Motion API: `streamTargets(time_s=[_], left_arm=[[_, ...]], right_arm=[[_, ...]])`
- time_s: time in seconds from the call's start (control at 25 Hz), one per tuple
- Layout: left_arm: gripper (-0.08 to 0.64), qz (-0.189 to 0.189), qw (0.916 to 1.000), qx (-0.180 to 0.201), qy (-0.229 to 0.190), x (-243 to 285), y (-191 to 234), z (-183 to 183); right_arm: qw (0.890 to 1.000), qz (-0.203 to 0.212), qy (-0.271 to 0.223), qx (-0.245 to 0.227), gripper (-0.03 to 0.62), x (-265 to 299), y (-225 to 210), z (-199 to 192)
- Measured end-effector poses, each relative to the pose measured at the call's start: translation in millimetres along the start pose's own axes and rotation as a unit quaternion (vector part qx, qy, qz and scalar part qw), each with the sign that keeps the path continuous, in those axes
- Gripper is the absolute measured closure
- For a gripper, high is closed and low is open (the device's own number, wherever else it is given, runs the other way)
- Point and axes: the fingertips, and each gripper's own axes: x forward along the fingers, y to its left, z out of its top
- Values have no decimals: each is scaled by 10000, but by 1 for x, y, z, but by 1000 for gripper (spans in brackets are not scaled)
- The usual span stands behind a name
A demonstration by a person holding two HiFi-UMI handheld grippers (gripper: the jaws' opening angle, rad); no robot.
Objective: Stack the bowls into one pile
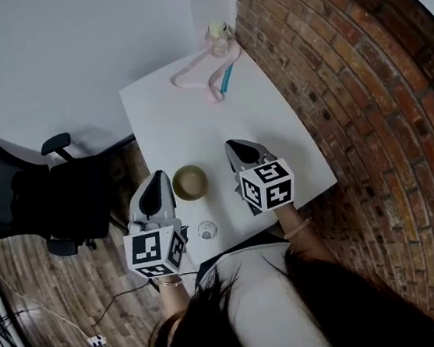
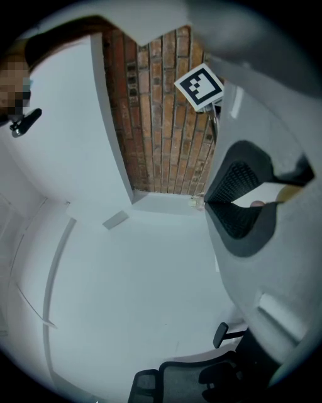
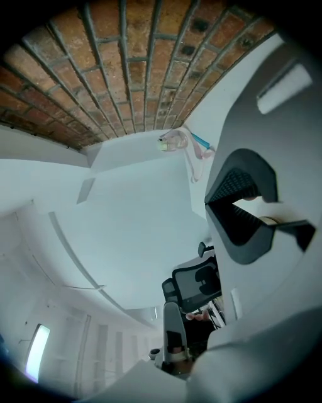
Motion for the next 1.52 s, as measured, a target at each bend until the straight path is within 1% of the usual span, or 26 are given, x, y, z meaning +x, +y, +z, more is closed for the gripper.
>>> streamTargets(time_s=[0.28, 0.48, 0.8, 1.04, 1.28, 1.52], left_arm=[[561, -32, 9999, 77, -109, 1, -7, 9], [561, -50, 9996, 126, -244, 0, -12, 20], [561, -34, 9988, 235, -423, -1, -18, 32], [561, 59, 9973, 322, -651, -6, -16, 46], [561, 129, 9955, 331, -879, -13, -14, 56], [561, 194, 9924, 297, -1178, -20, -12, 68]], right_arm=[[9988, -27, -466, -149, 589, -18, -1, 27], [9965, 24, -750, -364, 589, -31, 4, 44], [9908, 107, -1155, -704, 590, -47, 14, 64], [9845, 120, -1502, -900, 590, -60, 22, 87], [9799, 175, -1726, -983, 591, -68, 30, 101], [9753, 97, -1826, -1239, 591, -72, 35, 105]])
